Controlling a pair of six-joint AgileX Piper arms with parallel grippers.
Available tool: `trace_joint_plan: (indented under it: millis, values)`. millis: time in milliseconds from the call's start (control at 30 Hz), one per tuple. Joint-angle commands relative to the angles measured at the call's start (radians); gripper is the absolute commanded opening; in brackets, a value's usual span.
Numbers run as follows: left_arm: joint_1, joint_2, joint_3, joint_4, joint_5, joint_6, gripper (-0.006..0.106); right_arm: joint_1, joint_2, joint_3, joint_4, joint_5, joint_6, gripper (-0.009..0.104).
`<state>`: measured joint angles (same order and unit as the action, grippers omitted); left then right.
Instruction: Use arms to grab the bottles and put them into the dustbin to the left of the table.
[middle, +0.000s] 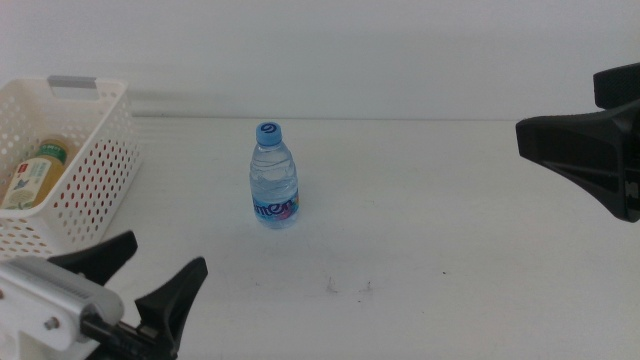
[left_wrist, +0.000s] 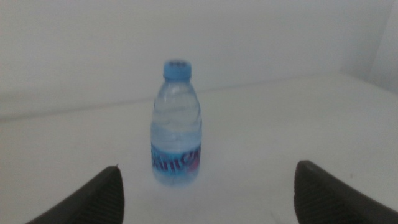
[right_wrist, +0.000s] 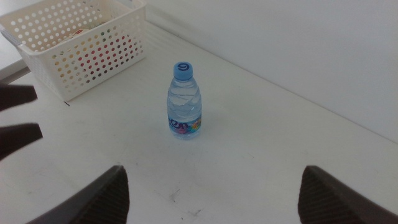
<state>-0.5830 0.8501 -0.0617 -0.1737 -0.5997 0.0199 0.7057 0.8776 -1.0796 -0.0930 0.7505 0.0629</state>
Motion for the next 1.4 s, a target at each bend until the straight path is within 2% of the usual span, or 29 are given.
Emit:
trace_joint_plan:
  millis: [0, 267, 333, 433, 533, 600, 667, 733, 833, 900, 967, 1100, 1367]
  values:
    - [-0.006, 0.012, 0.008, -0.01, 0.009, -0.02, 0.094, 0.001, -0.003, -0.003, -0.002, -0.011, -0.007, 0.093]
    - [-0.006, 0.068, -0.002, 0.103, -0.062, -0.046, 0.094, 0.001, -0.003, -0.003, -0.002, -0.013, -0.007, 0.093]
    - [-0.006, 0.088, -0.002, 0.103, -0.06, -0.046, 0.094, 0.001, -0.003, -0.003, -0.002, -0.013, -0.007, 0.093]
    - [-0.006, 0.126, -0.002, 0.054, -0.118, -0.046, 0.094, 0.001, -0.003, -0.003, -0.002, -0.013, -0.007, 0.093]
    - [0.011, 0.239, -0.002, -0.028, -0.223, 0.073, 0.094, 0.001, -0.003, -0.003, -0.002, -0.013, -0.007, 0.093]
    - [0.054, 0.388, -0.006, -0.019, -0.347, 0.071, 0.094, 0.001, -0.003, -0.003, -0.002, -0.013, -0.007, 0.093]
    - [0.112, 0.549, -0.028, 0.046, -0.483, -0.02, 0.094, 0.001, -0.003, -0.003, -0.002, -0.013, -0.007, 0.093]
    - [0.181, 0.704, -0.06, 0.162, -0.621, -0.102, 0.094, 0.001, -0.003, -0.003, -0.002, -0.013, -0.007, 0.093]
    - [0.251, 0.881, -0.147, 0.36, -0.621, -0.187, 0.094, 0.001, -0.003, -0.003, -0.002, -0.013, -0.007, 0.093]
    - [0.277, 0.965, -0.215, 0.456, -0.621, -0.231, 0.094, 0.001, -0.003, -0.003, -0.002, -0.013, -0.007, 0.093]
    - [0.285, 1.012, -0.266, 0.48, -0.621, -0.238, 0.094, 0.001, -0.003, -0.003, -0.002, -0.013, -0.007, 0.093]
    - [0.285, 1.051, -0.383, 0.461, -0.618, -0.232, 0.094, 0.001, -0.003, -0.003, -0.002, -0.013, -0.007, 0.093]
    - [0.285, 1.106, -0.629, 0.487, -0.351, -0.283, 0.094, 0.001, -0.003, -0.003, -0.002, -0.013, -0.007, 0.093]
